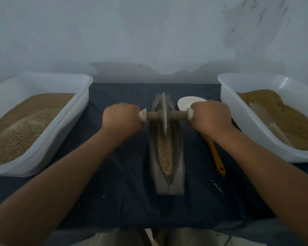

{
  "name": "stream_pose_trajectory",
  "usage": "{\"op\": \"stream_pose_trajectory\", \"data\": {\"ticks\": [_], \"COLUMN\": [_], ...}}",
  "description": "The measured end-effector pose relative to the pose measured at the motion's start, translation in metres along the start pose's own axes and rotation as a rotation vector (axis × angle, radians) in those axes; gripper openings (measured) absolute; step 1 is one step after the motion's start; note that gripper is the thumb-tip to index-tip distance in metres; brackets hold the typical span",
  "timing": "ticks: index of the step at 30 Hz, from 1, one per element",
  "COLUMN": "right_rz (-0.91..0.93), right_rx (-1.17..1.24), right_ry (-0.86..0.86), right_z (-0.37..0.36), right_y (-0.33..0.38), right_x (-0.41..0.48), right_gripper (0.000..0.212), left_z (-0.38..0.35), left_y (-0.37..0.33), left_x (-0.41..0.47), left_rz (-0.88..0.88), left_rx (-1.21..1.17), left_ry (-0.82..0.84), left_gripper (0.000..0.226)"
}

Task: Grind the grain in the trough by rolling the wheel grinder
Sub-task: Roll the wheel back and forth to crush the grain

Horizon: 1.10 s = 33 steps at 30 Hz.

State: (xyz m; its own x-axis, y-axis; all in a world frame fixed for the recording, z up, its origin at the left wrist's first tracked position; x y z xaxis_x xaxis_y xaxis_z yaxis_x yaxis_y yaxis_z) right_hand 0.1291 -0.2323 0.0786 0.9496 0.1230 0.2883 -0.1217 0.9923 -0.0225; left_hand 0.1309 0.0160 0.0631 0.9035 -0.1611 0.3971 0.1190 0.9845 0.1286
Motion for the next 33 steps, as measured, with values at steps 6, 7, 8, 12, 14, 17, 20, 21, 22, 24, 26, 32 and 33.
{"op": "stream_pose_trajectory", "data": {"ticks": [6, 7, 8, 12, 14, 17, 20, 21, 22, 24, 26, 32, 33], "right_rz": [0.021, 0.078, 0.134, 0.243, 0.177, 0.135, 0.151, 0.152, 0.139, 0.115, 0.134, 0.095, 0.097], "right_rx": [0.025, 0.021, 0.039, 0.018, -0.042, 0.032, 0.015, 0.01, 0.014, -0.006, 0.018, -0.055, -0.059], "right_ry": [0.041, -0.02, -0.067, -0.151, -0.129, -0.182, -0.164, -0.169, -0.148, -0.06, -0.077, -0.095, -0.122], "right_z": [-0.005, 0.002, 0.01, 0.021, 0.016, 0.017, 0.022, 0.024, 0.022, 0.01, 0.01, 0.001, 0.003], "right_y": [-0.006, -0.003, 0.002, 0.01, 0.012, 0.015, 0.02, 0.019, 0.015, 0.004, -0.001, 0.001, 0.006], "right_x": [-0.022, -0.042, -0.063, -0.078, -0.047, -0.003, 0.004, -0.001, -0.011, -0.043, -0.081, -0.047, -0.031], "right_gripper": [0.033, 0.036, 0.036, 0.03, 0.032, 0.043, 0.05, 0.047, 0.04, 0.027, 0.026, 0.028, 0.032], "left_z": [0.007, 0.013, 0.018, 0.007, -0.008, -0.016, -0.019, -0.018, -0.014, 0.003, 0.023, 0.004, -0.002], "left_y": [-0.003, -0.004, -0.005, 0.002, 0.006, 0.008, 0.007, 0.007, 0.006, 0.0, -0.006, -0.002, 0.0], "left_x": [-0.018, -0.039, -0.06, -0.077, -0.051, -0.001, 0.008, 0.0, -0.012, -0.042, -0.067, -0.039, -0.024], "left_rz": [-0.095, -0.15, -0.2, -0.205, -0.105, 0.018, 0.039, 0.027, 0.004, -0.082, -0.177, -0.087, -0.049], "left_rx": [0.052, 0.053, 0.045, -0.003, 0.005, -0.059, -0.104, -0.095, -0.063, 0.028, 0.083, 0.053, 0.027], "left_ry": [0.042, -0.018, -0.068, -0.086, -0.011, 0.032, 0.119, 0.131, 0.12, 0.019, -0.086, -0.035, -0.02], "left_gripper": [0.029, 0.033, 0.037, 0.036, 0.035, 0.032, 0.031, 0.029, 0.028, 0.028, 0.031, 0.041, 0.04]}}
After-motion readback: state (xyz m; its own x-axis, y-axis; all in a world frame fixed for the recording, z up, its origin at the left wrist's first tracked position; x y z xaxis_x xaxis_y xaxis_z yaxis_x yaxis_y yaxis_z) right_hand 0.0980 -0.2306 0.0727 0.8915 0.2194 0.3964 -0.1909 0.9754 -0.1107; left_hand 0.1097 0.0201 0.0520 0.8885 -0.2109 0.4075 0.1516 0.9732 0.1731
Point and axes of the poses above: each hand's wrist, its own x-axis towards the middle knuckle, its own z-axis out of the back of the hand, y = z × x, the point moved 9 cm from there along x, towards the middle knuckle, and after that the axes turned 5 degrees about x, right-handed, at the moved point
